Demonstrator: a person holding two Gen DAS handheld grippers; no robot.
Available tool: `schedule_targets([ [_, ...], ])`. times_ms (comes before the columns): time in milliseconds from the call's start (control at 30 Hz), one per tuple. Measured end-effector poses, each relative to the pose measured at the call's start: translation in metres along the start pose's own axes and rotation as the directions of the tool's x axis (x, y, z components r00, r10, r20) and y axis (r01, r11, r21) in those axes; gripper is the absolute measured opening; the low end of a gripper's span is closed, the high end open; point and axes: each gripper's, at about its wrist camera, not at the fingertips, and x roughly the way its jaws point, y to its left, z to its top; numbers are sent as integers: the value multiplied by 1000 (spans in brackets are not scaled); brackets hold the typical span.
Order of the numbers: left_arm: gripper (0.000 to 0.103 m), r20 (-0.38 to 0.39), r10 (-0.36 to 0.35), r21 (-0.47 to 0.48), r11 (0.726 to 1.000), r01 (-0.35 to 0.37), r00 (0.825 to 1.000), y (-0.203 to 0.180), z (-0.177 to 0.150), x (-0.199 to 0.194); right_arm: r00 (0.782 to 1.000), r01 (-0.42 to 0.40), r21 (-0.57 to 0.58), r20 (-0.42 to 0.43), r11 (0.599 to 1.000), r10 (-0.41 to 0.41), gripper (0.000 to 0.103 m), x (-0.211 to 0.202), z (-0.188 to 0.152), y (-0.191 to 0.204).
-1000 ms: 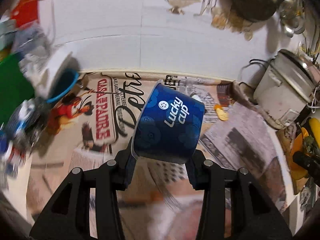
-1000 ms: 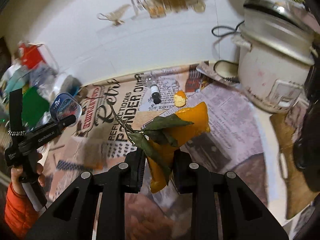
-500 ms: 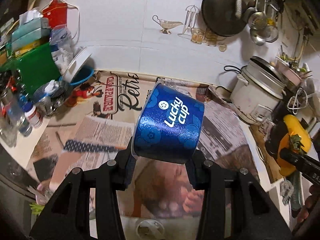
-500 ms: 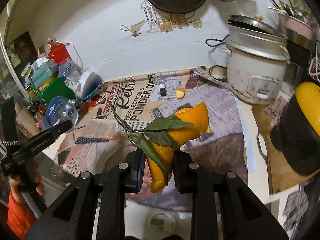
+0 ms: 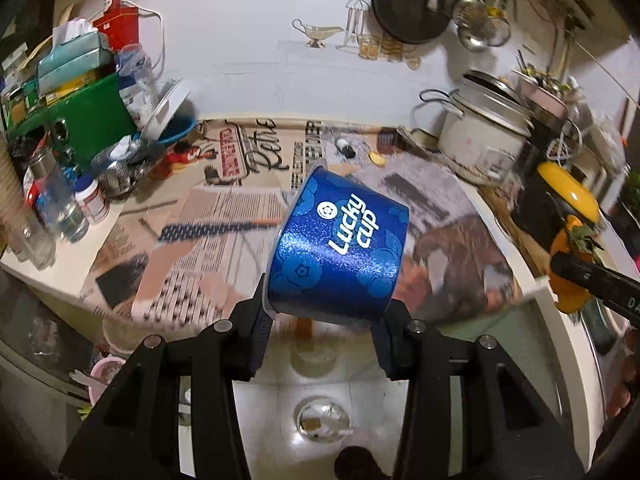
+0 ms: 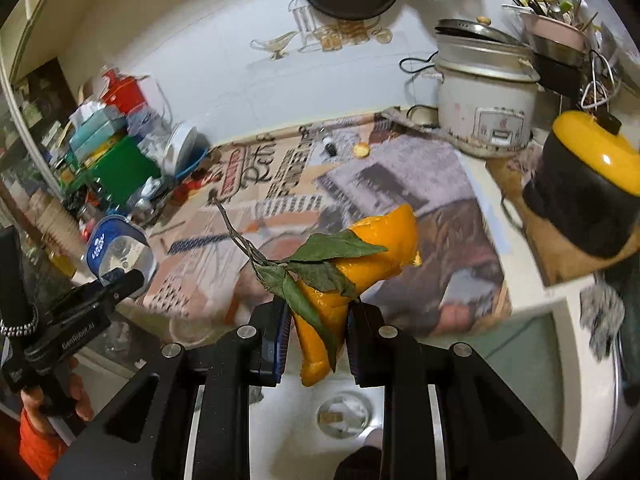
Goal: Collect trash
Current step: 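Carry the blue cup and orange down over the floor bucket with both tools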
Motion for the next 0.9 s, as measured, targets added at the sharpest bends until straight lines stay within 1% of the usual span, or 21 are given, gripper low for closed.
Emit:
schedule_targets([
  [133,43,-6,-25,8,1000,25,1000,11,-35,-26,1000,6,-44,0,999,-6,22,-12,-34,26],
  [267,43,-18,-28,19,999,28,999,15,-66,-42,1000,-15,-59,-15,998,14,22,-22,-68,45],
  [367,43,-57,-16,20,1000,17,998,17,-88,-46,998,-42,-48,-55,998,39,22,-25,-91,55],
  [533,43,-135,-10,27,1000,14,991,17,-118,-41,991,-56,-37,-125,998,51,22,-20,-116,58],
  [600,43,-169,0,27,1000,5,986,16,-133,-31,989,-47,-41,-143,998,40,22,-16,-125,58],
  [733,43,-239,2,-11,1000,-5,971,13,-158,-3,977,-48,-20,-211,999,43,22,12,-144,41],
  [800,43,-273,-3,-34,999,-6,962,10,-173,18,971,-37,-18,-238,999,32,22,28,-154,31],
  [900,43,-321,-1,-39,999,-12,947,4,-197,55,961,-18,-2,-277,1000,16,22,56,-172,14],
])
